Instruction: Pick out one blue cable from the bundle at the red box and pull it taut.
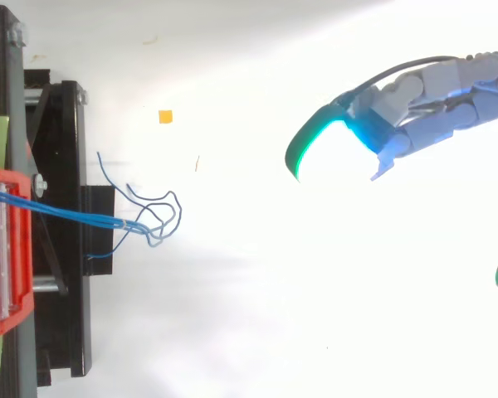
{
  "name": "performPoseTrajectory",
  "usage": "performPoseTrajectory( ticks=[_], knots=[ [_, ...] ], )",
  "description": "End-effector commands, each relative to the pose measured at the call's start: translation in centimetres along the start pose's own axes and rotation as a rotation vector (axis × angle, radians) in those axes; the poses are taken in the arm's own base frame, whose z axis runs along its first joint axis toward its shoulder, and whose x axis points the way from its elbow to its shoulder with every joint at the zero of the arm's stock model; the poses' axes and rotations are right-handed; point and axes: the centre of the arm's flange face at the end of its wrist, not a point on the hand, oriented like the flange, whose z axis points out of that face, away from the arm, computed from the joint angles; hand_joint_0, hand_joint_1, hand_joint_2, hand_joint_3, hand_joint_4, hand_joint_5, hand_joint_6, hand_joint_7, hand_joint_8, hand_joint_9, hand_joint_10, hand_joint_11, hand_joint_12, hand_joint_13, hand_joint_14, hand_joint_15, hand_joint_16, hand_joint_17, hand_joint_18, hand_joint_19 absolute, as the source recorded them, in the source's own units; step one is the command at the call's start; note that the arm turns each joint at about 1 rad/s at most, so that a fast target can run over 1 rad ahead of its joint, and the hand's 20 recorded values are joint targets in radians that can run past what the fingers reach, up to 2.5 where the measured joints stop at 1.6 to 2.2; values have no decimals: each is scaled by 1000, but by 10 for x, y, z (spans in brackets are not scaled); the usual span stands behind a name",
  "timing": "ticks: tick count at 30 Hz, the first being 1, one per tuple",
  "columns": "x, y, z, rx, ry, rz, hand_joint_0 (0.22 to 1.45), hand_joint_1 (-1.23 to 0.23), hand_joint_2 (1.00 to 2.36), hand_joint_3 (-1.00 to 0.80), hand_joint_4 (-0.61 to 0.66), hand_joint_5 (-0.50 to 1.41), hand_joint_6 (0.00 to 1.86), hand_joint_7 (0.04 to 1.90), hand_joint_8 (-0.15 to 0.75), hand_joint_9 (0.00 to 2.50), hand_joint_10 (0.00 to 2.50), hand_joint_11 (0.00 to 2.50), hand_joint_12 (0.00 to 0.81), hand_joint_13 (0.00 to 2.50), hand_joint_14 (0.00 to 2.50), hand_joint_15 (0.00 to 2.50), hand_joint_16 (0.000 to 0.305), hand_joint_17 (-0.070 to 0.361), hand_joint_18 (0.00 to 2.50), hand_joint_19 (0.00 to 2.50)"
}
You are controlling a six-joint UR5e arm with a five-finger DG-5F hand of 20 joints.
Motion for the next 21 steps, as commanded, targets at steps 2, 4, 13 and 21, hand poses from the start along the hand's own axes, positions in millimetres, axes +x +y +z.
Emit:
performPoseTrajectory(
  ticks=[2, 4, 13, 21],
  knots=[
    [0, -2, 1, 0, -5, -5, 448, -659, 1000, -500, 103, -287, 502, 712, 196, 32, 12, 362, 325, 208, 8, 206, 50, 113, 222, 405],
    [0, -2, 3, -6, -12, -1, 448, -657, 1000, -500, 107, -291, 502, 707, 199, 26, 11, 359, 330, 202, 8, 203, 49, 111, 222, 389],
    [10, -29, 33, -54, -67, 25, 451, -687, 1000, -500, 115, -292, 502, 701, 212, 40, 11, 366, 326, 192, 8, 195, 43, 97, 220, 317],
    [19, -54, 61, -81, -99, 41, 494, -625, 1000, -500, 127, -274, 502, 692, 203, 126, 12, 300, 302, 242, 8, 200, 39, 88, 232, 336]
  ],
)
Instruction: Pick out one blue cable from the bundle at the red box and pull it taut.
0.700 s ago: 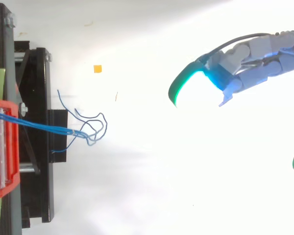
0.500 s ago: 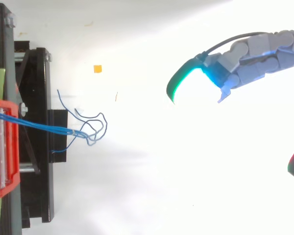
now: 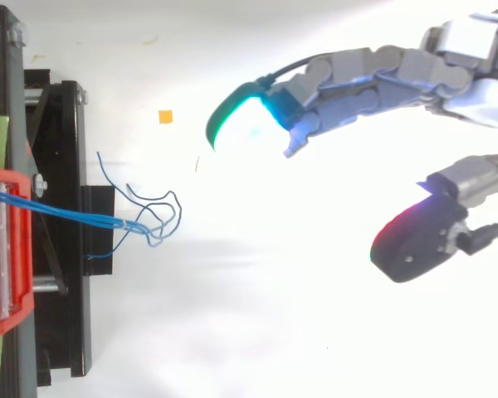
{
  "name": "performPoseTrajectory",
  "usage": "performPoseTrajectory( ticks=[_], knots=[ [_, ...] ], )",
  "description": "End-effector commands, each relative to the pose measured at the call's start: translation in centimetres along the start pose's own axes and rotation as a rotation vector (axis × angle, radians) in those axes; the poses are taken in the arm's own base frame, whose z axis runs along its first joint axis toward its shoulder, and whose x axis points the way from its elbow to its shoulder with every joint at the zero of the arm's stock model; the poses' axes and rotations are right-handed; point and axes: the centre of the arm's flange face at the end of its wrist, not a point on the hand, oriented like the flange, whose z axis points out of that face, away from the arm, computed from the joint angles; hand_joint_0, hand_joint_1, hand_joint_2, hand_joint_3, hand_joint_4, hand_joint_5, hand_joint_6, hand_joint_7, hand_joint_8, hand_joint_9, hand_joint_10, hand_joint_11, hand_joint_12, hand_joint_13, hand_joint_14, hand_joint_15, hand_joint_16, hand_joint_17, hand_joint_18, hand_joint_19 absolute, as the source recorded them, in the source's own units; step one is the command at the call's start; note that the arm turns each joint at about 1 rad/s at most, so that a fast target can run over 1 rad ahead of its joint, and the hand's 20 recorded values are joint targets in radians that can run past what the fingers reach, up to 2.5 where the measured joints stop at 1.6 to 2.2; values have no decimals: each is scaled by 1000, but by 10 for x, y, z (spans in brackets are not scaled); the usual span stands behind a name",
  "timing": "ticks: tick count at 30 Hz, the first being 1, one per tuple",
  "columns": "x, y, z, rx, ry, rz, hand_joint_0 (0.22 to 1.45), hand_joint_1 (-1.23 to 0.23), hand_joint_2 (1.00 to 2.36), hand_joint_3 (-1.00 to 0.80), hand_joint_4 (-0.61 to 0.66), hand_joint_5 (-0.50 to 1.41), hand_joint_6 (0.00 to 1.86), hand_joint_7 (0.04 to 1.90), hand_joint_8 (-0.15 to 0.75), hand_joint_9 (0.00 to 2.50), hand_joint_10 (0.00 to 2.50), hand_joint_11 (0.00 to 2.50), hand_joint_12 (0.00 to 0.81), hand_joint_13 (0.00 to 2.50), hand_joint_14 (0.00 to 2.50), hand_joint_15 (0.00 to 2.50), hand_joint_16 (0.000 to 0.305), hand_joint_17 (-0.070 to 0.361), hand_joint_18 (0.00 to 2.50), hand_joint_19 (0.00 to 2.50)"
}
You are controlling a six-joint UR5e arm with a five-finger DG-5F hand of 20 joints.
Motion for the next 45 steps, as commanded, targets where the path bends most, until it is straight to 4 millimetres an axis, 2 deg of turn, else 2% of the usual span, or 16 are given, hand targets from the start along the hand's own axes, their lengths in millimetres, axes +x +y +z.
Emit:
performPoseTrajectory(
  ticks=[1, 6, 8, 11, 12, 14, 16, 26, 28, 29, 32, 37, 42, 45],
  knots=[
    [3, -14, 10, -8, -27, 4, 494, -623, 1000, -500, 129, -271, 502, 692, 203, 133, 10, 302, 299, 251, 8, 199, 39, 89, 235, 337],
    [7, -38, 23, -11, -48, 9, 504, -606, 1000, -491, 128, -266, 502, 691, 198, 171, 10, 291, 294, 299, 9, 215, 39, 87, 234, 340],
    [15, -62, 43, -4, -50, 10, 507, -598, 1001, -489, 133, -265, 502, 690, 198, 182, 10, 285, 295, 313, 9, 222, 39, 87, 234, 348],
    [22, -74, 63, -2, -49, 18, 509, -591, 1000, -491, 133, -261, 502, 692, 195, 202, 10, 289, 293, 336, 9, 232, 39, 87, 233, 356],
    [26, -85, 73, 6, -42, 24, 508, -590, 1001, -489, 134, -260, 502, 691, 195, 204, 10, 280, 294, 338, 9, 231, 39, 87, 234, 349],
    [26, -89, 78, 4, -39, 31, 507, -587, 1001, -487, 137, -258, 502, 689, 200, 218, 10, 285, 294, 348, 10, 237, 39, 87, 233, 359],
    [31, -96, 96, -5, -19, 61, 505, -581, 1001, -484, 141, -256, 502, 689, 199, 230, 10, 282, 295, 352, 11, 238, 39, 88, 235, 359],
    [32, -100, 100, -11, -10, 61, 505, -561, 1002, -483, 157, -243, 502, 711, 202, 284, 10, 288, 307, 426, 11, 287, 40, 90, 251, 401],
    [36, -102, 103, -38, -7, 66, 506, -557, 1001, -488, 165, -235, 502, 734, 208, 323, 10, 296, 314, 467, 13, 327, 41, 92, 267, 426],
    [42, -111, 106, -46, -2, 67, 506, -557, 1001, -487, 166, -235, 502, 739, 209, 325, 11, 306, 314, 467, 13, 326, 41, 92, 268, 433],
    [53, -122, 112, -81, 21, 80, 506, -555, 1001, -486, 175, -223, 502, 772, 210, 354, 11, 312, 312, 502, 16, 352, 42, 95, 287, 458],
    [63, -118, 114, -119, 63, 113, 510, -551, 1002, -482, 187, -208, 502, 821, 214, 390, 12, 330, 310, 533, 16, 384, 43, 97, 299, 476],
    [64, -118, 114, -118, 80, 120, 518, -546, 1003, -474, 185, -200, 503, 865, 205, 426, 13, 349, 308, 565, 16, 403, 43, 97, 317, 494],
    [66, -130, 115, -108, 97, 120, 522, -545, 1003, -469, 182, -196, 503, 882, 209, 432, 13, 363, 305, 575, 16, 418, 43, 97, 323, 505]
  ],
)
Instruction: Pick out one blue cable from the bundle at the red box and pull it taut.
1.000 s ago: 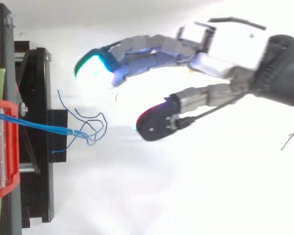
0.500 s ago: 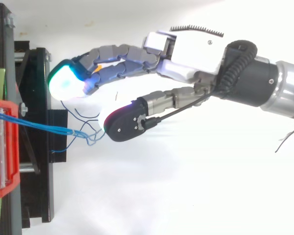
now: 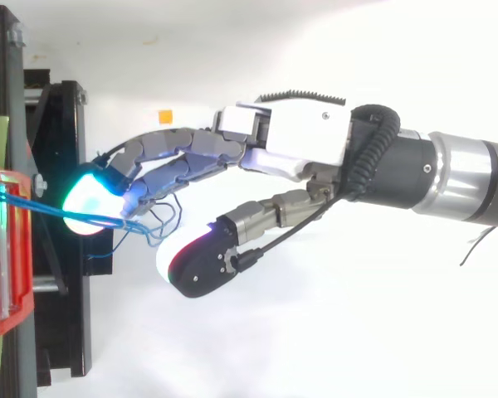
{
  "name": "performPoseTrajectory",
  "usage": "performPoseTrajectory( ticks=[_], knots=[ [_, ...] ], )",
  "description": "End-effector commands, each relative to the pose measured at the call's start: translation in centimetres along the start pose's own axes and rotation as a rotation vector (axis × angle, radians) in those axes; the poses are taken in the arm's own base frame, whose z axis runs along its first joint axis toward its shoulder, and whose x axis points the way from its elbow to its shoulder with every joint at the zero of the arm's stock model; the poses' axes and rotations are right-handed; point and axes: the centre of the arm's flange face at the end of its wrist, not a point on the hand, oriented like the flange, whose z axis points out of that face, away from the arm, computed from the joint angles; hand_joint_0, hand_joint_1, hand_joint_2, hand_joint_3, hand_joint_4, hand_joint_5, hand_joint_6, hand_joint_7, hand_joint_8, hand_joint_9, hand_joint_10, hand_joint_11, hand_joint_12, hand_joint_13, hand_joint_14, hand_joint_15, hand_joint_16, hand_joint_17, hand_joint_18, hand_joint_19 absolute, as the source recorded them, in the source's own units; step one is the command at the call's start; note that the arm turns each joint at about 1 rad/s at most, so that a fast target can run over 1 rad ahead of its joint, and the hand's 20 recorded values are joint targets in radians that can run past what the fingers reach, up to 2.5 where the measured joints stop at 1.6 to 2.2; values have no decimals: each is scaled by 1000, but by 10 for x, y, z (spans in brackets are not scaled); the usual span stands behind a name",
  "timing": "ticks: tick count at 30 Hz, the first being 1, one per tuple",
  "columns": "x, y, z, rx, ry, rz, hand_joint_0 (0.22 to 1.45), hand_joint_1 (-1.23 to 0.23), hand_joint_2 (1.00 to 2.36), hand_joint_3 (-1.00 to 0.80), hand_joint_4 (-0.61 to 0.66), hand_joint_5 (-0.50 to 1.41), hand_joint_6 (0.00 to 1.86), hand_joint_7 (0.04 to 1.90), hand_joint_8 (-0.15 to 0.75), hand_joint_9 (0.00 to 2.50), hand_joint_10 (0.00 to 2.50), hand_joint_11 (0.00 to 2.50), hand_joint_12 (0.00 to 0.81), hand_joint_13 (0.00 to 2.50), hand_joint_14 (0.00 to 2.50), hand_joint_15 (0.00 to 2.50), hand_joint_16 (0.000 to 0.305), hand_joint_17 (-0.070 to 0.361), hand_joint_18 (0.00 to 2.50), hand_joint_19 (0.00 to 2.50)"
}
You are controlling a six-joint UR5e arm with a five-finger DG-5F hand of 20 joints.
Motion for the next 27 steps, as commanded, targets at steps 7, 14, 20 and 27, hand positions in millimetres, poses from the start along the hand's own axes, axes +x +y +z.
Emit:
performPoseTrajectory(
  ticks=[7, 14, 20, 27],
  knots=[
    [3, -14, 1, -5, 54, 36, 533, -545, 1007, -443, 172, -190, 503, 933, 207, 439, 15, 367, 300, 578, 17, 428, 43, 96, 324, 515],
    [-1, -14, 2, -5, 54, 49, 567, -519, 1011, -404, 150, -176, 503, 1013, 200, 479, 15, 407, 295, 601, 17, 444, 42, 94, 334, 530],
    [-7, -14, 2, -7, 71, 55, 571, -505, 1010, -411, 144, -174, 503, 1036, 202, 497, 15, 417, 295, 622, 18, 456, 42, 94, 342, 540],
    [-12, -15, 2, -8, 77, 59, 567, -505, 1010, -412, 140, -171, 502, 1051, 205, 504, 15, 419, 295, 632, 18, 463, 42, 94, 346, 547]
  ],
)
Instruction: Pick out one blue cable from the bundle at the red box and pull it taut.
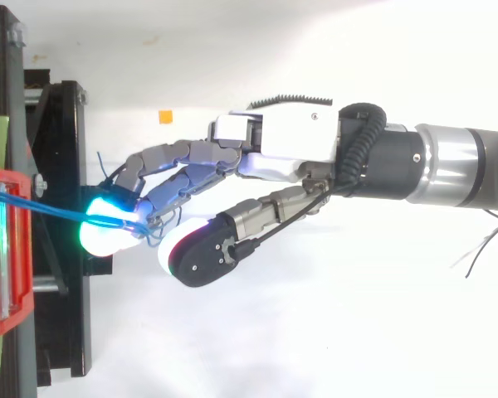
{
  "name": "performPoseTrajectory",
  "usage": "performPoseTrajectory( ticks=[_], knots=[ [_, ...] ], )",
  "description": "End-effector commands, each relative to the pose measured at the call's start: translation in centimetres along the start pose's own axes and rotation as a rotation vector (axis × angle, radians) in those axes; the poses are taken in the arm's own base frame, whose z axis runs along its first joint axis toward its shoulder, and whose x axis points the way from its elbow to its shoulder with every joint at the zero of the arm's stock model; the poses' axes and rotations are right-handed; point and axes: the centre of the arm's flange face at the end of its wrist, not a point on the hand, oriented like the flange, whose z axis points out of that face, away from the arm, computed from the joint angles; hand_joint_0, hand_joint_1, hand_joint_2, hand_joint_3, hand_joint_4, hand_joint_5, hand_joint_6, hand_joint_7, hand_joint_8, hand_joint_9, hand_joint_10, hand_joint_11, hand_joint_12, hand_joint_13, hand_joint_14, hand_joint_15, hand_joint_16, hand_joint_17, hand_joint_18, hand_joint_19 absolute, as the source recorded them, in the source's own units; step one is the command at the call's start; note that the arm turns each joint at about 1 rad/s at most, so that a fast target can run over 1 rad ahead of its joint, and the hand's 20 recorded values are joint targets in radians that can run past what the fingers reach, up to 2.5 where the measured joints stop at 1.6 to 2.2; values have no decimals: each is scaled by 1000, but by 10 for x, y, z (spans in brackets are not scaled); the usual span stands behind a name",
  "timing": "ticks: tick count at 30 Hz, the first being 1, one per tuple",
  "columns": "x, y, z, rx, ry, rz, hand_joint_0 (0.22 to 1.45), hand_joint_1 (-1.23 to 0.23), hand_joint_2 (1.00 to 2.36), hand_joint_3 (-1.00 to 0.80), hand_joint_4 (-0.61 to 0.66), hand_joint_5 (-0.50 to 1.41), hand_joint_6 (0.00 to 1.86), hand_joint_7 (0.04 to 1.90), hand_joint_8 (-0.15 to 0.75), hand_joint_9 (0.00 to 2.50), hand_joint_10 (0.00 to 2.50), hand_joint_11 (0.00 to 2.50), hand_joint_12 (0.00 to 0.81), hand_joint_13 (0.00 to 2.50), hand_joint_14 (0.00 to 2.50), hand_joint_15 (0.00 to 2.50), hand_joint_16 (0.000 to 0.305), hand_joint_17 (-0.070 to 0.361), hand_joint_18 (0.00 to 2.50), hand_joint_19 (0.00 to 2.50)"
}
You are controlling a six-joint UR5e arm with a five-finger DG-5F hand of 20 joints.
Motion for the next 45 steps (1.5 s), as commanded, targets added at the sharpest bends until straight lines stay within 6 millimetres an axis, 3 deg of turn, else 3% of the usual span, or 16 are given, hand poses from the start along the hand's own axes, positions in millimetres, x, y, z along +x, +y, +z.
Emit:
performPoseTrajectory(
  ticks=[1, 16, 37, 45],
  knots=[
    [-3, 0, 0, 0, 1, 2, 569, -504, 1010, -408, 136, -170, 502, 1062, 203, 504, 15, 428, 297, 633, 18, 466, 42, 94, 346, 547],
    [1, 3, 2, -16, 25, 4, 587, -571, 1013, -387, 68, -164, 500, 1214, 190, 521, 16, 449, 287, 665, 19, 482, 43, 96, 390, 565],
    [-2, 14, 9, -40, 29, 6, 610, -580, 1020, -303, 64, -217, 785, 821, 189, 573, 19, 506, 287, 708, 21, 506, 43, 96, 425, 591],
    [-5, 12, 9, -37, 30, 5, 601, -606, 1023, -258, 78, -228, 859, 786, 194, 604, 20, 540, 291, 730, 21, 525, 43, 97, 435, 607]
  ],
)
